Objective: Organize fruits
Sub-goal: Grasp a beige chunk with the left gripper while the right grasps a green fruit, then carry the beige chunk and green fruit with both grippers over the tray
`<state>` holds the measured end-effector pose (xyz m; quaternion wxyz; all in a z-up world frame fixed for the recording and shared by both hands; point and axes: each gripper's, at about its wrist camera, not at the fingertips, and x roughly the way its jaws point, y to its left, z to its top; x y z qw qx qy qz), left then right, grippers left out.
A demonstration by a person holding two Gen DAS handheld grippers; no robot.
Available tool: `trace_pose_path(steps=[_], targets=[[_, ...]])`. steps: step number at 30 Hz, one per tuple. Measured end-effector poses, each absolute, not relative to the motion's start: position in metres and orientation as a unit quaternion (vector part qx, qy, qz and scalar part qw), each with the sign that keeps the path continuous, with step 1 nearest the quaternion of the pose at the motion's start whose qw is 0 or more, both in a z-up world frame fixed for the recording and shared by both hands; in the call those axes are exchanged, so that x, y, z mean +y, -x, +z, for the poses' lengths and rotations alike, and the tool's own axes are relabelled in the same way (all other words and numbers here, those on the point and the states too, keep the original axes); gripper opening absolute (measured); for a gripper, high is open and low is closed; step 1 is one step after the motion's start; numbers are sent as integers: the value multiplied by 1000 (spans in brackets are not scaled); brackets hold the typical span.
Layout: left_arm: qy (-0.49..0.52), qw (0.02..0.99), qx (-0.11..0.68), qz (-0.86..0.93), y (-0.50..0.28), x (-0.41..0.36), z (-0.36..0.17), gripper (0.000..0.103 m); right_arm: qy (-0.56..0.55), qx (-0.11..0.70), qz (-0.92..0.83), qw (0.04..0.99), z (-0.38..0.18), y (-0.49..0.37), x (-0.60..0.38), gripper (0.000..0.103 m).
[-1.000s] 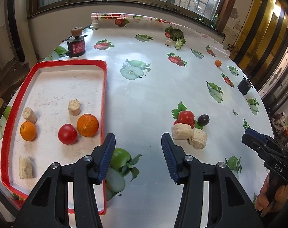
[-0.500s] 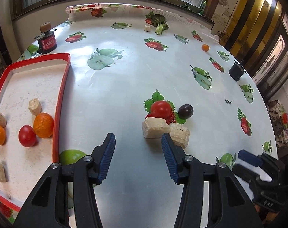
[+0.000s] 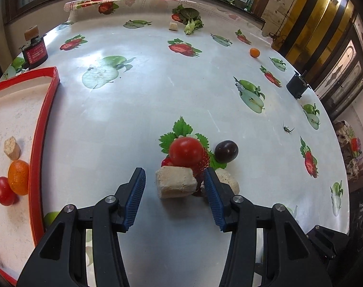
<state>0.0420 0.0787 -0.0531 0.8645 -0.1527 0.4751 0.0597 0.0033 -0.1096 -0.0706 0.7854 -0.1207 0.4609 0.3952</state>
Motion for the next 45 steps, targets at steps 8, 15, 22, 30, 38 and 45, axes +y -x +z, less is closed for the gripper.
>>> trace_pose_path(steps=[8,15,22,30,38,45], targets=[[95,872,476,60,-36,71,-66,34,135,458,398,784,-70,-5,-108,30],[113,878,463,50,-24,78,-52,27,136,452,396,788,-67,-7,-108,27],[116,889,437,70,-1,89,-27,27,127,435,402,796,-50,-6,-106,27],[116,895,417,104,25,104,-12,27,130,411,426,795,-30,3,-85,27],[124,897,406,126,48,117,-5,27,131,391,452,791,-14,12,-58,26],[130,897,395,148,67,130,2,27,132,373,470,789,-1,17,-37,26]])
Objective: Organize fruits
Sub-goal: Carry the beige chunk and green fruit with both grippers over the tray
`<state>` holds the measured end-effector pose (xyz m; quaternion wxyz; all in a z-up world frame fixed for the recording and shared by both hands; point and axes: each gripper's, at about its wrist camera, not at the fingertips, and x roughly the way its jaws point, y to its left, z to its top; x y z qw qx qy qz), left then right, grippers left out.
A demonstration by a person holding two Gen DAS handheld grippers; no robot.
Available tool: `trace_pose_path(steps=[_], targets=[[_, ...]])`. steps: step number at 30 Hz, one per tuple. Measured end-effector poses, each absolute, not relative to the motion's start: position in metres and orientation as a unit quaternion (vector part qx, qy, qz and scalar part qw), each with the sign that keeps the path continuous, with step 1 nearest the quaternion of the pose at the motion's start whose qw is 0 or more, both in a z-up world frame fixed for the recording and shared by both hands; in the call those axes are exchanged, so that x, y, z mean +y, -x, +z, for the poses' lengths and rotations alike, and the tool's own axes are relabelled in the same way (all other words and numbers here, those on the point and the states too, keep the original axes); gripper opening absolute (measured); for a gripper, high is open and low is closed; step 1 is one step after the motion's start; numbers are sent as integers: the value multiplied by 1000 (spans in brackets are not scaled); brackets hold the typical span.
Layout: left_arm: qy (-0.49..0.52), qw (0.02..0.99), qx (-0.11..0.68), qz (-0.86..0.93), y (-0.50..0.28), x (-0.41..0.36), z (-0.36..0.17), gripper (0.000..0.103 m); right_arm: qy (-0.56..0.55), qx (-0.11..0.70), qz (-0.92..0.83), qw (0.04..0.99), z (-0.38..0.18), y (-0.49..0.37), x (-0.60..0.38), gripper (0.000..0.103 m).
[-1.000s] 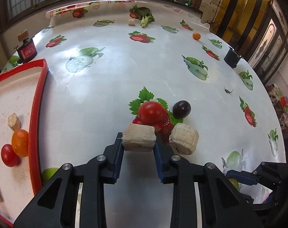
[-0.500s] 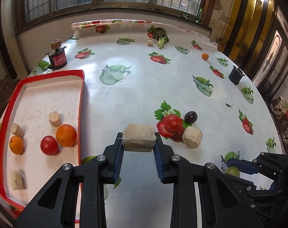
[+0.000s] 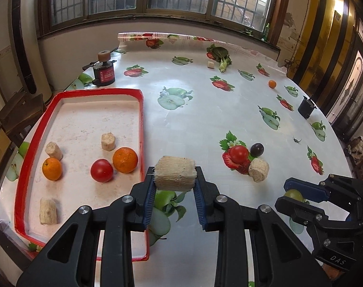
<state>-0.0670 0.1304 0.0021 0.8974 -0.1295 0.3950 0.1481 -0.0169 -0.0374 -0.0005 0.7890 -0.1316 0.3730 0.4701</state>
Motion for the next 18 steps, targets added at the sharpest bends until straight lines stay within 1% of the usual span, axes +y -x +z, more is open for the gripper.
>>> trace_pose_path(steps=[18], targets=[[154,888,386,197,106,170,0,27,130,359,511,770,18,20,20,26]])
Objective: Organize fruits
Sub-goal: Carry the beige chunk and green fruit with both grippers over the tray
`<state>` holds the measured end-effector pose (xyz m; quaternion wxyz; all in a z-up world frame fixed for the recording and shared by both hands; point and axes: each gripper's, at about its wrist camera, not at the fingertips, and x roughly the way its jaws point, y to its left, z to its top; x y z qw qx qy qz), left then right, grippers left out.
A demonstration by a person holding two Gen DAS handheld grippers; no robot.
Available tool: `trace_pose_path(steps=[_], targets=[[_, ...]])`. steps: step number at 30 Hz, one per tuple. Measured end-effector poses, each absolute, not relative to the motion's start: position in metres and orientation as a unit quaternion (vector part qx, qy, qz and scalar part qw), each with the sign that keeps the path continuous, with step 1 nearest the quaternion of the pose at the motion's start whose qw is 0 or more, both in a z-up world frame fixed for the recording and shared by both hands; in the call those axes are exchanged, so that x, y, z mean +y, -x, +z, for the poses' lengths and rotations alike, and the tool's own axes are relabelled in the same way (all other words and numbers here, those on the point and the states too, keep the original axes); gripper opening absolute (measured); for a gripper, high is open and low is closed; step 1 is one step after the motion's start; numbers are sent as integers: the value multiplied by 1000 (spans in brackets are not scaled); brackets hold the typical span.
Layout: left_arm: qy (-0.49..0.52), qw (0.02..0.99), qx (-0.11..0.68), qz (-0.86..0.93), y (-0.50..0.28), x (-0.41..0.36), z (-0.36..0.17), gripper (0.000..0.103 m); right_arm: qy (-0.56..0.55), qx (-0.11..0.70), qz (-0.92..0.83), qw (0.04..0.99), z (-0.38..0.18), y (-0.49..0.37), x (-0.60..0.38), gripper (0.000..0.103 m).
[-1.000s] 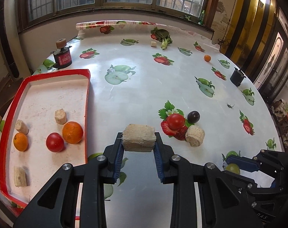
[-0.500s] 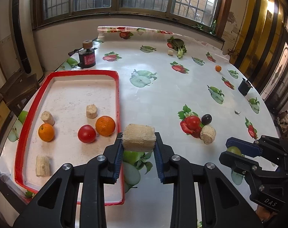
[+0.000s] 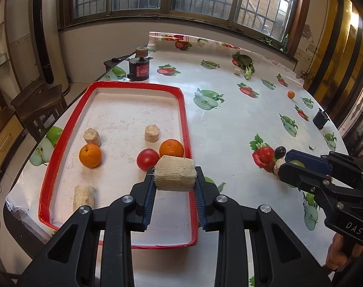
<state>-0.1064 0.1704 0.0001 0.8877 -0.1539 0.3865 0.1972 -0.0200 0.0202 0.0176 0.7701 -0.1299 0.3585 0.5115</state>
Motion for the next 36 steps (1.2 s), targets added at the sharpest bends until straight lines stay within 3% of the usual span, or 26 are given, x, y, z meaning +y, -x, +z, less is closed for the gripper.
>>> trace_pose_path(steps=[36], targets=[[185,861,403,248,111,242,-20,27,152,381,545,731,-3,-7,139,26]])
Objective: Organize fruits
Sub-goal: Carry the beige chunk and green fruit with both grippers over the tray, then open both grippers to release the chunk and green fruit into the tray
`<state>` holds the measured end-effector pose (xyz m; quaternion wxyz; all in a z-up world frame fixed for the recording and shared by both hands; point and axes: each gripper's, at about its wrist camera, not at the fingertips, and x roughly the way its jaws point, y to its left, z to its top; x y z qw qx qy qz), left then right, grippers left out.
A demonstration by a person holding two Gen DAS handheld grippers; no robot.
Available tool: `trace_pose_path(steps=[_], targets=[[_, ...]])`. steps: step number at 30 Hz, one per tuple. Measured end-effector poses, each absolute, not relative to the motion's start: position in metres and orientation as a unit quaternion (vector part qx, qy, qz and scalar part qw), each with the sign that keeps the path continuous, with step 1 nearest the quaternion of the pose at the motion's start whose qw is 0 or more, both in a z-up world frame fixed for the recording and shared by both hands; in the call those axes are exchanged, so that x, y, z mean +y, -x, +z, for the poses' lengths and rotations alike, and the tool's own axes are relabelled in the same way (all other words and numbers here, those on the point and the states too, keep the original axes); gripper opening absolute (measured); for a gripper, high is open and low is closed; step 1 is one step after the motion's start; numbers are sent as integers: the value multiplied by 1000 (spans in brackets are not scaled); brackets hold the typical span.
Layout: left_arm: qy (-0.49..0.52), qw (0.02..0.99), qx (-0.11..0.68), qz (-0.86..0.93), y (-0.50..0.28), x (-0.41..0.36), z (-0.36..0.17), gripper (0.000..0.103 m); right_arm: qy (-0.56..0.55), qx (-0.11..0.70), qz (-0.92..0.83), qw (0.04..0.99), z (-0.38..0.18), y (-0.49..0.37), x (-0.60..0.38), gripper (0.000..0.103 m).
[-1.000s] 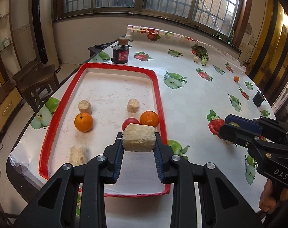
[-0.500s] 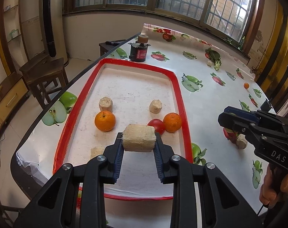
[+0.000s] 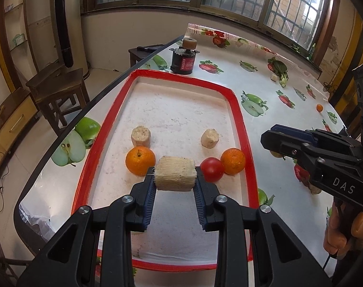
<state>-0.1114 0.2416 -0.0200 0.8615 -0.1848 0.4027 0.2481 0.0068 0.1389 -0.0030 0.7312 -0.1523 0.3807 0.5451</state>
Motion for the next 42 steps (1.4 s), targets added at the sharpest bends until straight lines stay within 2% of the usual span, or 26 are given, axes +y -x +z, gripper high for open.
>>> trace_pose_path(steps=[20,42], targets=[[191,844,432,256,65,277,-42,27,153,410,532,725,-35,-63,218,27],[193,829,445,277,43,292,-54,28,162,435,531,709,-69,-71,230,31]])
